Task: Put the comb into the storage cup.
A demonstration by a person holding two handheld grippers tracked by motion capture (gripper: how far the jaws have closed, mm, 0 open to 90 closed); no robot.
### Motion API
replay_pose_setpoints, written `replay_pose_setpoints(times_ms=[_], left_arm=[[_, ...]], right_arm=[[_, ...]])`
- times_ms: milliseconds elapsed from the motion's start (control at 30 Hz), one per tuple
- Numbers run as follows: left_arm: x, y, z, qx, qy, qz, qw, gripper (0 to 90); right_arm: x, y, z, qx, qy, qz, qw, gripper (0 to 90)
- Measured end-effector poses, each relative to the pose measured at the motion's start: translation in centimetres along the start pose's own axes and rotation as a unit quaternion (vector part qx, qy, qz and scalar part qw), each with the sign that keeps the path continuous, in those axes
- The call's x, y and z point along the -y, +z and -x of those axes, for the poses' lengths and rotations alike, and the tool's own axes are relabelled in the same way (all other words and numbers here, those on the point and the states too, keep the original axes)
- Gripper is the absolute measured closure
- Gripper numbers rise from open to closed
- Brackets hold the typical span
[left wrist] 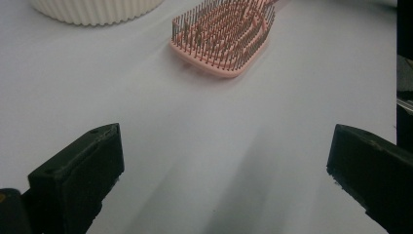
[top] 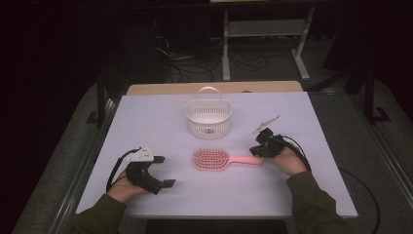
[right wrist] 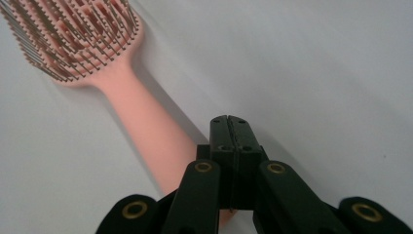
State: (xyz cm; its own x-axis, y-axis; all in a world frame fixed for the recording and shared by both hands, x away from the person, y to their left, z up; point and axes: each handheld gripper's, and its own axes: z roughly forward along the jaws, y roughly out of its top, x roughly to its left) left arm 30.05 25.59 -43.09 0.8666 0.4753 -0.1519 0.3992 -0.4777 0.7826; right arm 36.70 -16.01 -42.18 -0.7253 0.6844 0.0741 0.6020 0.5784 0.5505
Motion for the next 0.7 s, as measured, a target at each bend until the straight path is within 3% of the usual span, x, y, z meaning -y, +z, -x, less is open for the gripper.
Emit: replay_pose_setpoints(times_ms=[700], left_arm=[[0.0,0.0,0.0,0.001,0.003,-0.001,1.0,0.1]], right_arm=[[2.8,-1.6,-1.4,-0.006,-0.01,-0.007,0.9999,89.0]])
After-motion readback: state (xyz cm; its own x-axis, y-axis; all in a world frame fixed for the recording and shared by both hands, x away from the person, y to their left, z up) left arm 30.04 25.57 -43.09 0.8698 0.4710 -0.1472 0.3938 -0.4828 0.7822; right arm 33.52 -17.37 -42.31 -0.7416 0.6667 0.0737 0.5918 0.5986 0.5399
